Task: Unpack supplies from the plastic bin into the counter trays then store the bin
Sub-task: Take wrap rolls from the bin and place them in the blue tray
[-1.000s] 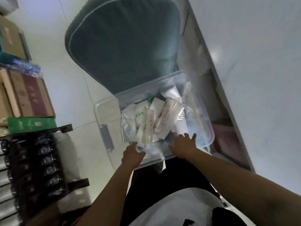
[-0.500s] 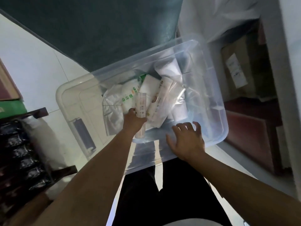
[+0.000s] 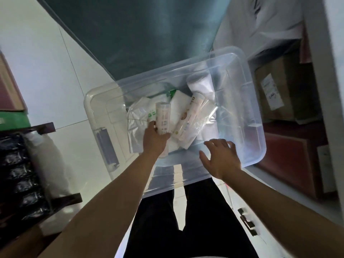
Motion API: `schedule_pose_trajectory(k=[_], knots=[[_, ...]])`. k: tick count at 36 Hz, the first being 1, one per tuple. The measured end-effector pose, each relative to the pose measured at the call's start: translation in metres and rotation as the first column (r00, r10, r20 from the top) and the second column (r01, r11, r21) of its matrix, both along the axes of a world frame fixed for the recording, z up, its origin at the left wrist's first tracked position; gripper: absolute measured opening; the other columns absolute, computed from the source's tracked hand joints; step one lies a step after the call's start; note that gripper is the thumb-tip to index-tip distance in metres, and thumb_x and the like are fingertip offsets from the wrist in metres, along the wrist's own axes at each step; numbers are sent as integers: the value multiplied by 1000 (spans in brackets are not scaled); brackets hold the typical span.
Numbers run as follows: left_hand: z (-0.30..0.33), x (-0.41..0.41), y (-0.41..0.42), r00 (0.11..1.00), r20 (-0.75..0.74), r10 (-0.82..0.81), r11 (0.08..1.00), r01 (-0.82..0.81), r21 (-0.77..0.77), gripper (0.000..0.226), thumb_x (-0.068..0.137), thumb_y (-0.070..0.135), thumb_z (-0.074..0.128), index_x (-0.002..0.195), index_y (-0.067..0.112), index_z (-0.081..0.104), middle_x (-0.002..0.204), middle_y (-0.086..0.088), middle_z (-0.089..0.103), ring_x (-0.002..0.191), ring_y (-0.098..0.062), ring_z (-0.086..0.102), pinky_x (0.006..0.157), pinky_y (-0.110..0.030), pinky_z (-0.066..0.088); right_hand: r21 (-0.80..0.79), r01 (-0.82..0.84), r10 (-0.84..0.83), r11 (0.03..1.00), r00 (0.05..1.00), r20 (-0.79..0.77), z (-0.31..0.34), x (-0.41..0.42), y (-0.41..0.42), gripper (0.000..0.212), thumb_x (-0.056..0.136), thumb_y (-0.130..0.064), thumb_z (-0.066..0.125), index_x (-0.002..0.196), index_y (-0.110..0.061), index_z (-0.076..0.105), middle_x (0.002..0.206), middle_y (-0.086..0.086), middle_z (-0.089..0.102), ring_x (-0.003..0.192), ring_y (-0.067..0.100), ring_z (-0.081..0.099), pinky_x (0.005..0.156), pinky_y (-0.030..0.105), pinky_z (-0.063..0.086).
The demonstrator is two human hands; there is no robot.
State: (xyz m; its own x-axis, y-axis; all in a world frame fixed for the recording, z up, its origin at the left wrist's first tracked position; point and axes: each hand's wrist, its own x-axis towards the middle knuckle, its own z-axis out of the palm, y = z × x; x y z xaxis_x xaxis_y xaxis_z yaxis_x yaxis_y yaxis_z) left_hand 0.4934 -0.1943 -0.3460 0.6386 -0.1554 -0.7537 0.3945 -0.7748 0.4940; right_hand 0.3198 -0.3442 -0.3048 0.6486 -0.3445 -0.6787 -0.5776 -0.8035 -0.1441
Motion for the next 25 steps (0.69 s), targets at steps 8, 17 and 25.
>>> schedule_pose_trajectory(k=[8,17,25], knots=[[98,4,55,959,-109,263,943,-279,-183,59,78,20,83,129,25,54,117,3,68,98,-10,68,86,-39,59,95,277,-269,956,959,-91,11,26,1,58,90,-41,52,142,-19,41,137,10,52,127,31,45,102,46,36],[133,-27,91,840,-172,515,813,-542,-212,57,71,26,84,122,30,60,110,8,74,101,-12,71,84,-40,59,342,813,-836,471,535,-121,-13,93,9,66,87,-27,66,146,-16,38,142,14,52,125,32,53,106,44,44],[114,-43,83,788,-204,581,756,-615,-225,57,68,30,84,120,38,61,109,16,73,101,-6,70,79,-31,58,252,897,-926,363,377,-6,-81,154,16,47,88,-22,64,128,-9,45,128,12,58,106,28,58,84,32,48]])
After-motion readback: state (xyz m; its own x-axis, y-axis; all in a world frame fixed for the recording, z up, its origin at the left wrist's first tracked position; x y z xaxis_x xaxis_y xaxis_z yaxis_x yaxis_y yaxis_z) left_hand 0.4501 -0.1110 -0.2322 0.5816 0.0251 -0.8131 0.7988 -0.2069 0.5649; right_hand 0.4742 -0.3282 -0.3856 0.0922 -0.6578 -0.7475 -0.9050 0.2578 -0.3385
